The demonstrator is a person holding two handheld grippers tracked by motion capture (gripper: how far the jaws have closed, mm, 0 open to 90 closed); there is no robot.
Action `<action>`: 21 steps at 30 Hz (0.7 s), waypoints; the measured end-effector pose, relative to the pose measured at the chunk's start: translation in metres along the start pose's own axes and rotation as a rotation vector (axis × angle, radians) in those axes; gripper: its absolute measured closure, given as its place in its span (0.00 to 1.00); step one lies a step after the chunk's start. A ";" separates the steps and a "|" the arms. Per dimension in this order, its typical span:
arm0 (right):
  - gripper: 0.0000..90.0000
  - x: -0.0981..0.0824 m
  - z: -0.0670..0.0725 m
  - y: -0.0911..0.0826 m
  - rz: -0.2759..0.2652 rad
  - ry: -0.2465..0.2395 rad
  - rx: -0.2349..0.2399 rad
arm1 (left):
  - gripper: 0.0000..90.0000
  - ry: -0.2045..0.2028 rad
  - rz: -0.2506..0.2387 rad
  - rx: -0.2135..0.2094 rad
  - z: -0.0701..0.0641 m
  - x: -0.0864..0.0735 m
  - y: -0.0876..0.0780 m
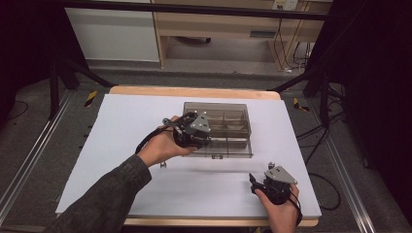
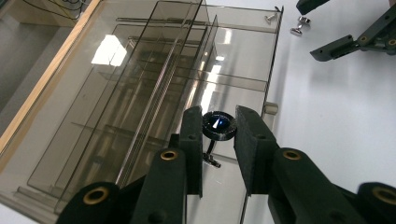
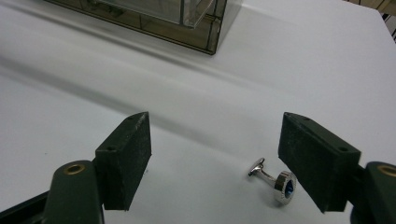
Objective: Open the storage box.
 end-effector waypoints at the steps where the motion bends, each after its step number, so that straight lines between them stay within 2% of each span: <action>1: 0.29 0.000 0.000 0.000 0.001 0.002 0.001 | 0.81 0.003 0.000 0.002 0.000 0.001 0.001; 11: 0.28 0.000 -0.001 0.000 0.000 0.007 -0.005 | 0.81 -0.005 -0.009 -0.007 -0.002 0.008 0.010; 21: 0.28 0.000 -0.002 0.000 0.003 0.010 -0.001 | 0.81 -0.035 -0.022 -0.010 0.000 0.011 0.020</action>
Point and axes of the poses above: each handheld gripper's, and its own axes: y roughly forward along the jaws, x roughly out of its top, z roughly to its left, the point moved 6 cm from there along y, roughly forward along the jaws, and after that the axes turned 5 degrees about z, right-handed, at the moved point
